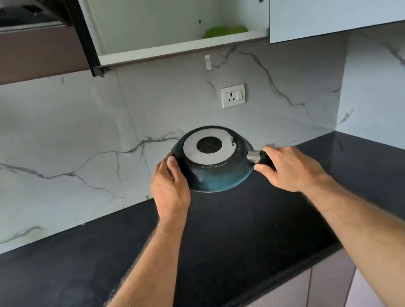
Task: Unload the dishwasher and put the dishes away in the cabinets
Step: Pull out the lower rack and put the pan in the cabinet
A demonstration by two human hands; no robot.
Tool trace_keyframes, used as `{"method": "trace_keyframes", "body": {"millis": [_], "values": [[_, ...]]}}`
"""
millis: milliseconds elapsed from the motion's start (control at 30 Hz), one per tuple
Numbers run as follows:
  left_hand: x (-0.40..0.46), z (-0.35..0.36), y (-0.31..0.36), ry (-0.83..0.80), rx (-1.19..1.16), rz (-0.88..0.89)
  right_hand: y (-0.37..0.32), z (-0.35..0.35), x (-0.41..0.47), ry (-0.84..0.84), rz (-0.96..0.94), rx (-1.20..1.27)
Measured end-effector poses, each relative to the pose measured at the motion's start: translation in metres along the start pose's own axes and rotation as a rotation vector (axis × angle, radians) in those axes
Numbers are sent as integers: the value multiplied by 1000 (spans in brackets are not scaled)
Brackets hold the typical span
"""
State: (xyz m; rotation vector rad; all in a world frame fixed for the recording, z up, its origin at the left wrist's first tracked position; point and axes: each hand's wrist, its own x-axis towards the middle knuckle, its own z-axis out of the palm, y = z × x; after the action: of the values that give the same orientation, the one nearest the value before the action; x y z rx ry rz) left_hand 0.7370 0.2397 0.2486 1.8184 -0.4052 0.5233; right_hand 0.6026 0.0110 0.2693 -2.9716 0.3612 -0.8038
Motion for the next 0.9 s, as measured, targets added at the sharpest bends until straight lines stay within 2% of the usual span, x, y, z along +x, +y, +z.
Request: {"method": "trace_keyframes", "body": {"millis": [167,400,567,667,900], "values": [[60,19,22,123,-97,190,9,-9,63,116,25,-10],[124,30,57,233,-223,319,15,-46,137,334,-64,-95],[168,34,82,315,-259,378,19,-73,189,406,-97,-56],[197,35,96,372,-241,426,23,-85,222,455,-180,-1],[262,31,121,466,-175,445,17,-106,296,469,-233,115]]}}
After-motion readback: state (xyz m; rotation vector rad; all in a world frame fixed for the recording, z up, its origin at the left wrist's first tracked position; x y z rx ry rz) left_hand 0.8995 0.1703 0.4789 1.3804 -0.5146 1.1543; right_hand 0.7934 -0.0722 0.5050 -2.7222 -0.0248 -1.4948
